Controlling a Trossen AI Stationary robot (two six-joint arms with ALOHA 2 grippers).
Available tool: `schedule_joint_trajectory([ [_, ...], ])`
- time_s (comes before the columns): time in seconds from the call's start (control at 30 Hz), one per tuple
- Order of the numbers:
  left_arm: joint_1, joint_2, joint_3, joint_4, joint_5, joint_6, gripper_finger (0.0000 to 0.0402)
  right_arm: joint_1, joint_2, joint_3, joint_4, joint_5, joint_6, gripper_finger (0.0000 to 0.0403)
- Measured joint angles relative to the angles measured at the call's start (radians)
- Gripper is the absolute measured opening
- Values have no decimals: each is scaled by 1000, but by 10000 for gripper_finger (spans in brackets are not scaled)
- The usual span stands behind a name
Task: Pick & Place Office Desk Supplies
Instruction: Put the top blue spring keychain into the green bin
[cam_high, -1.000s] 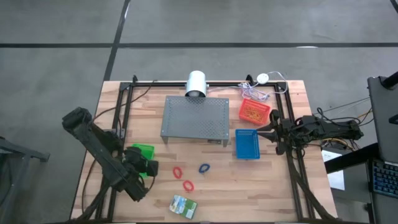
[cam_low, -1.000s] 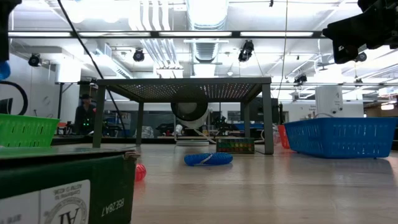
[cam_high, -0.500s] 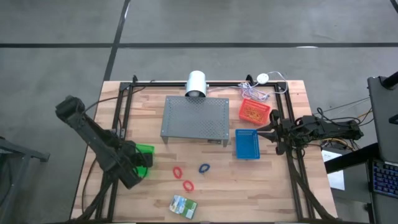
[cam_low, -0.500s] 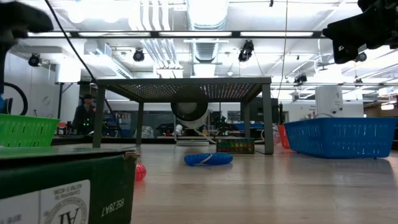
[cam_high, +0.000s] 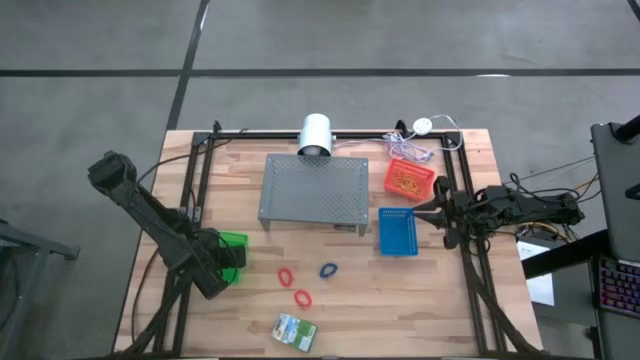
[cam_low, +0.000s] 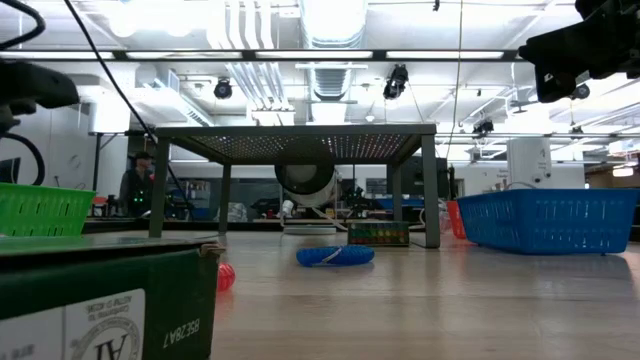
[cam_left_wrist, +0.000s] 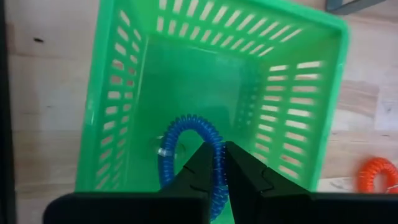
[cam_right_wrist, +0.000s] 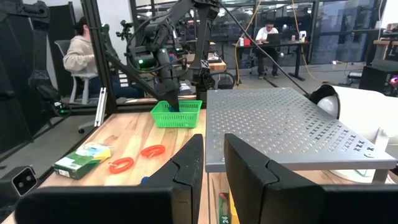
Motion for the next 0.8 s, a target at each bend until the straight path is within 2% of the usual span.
schedule_joint_trajectory([
  [0.33,0,0,-34,64,10,10,40,0,0,0,0,0,-2,63],
  [0.63,0,0,-34,72,10,29,128,0,0,0,0,0,0,63],
  [0.8,0,0,-34,72,10,32,154,0,0,0,0,0,0,63],
])
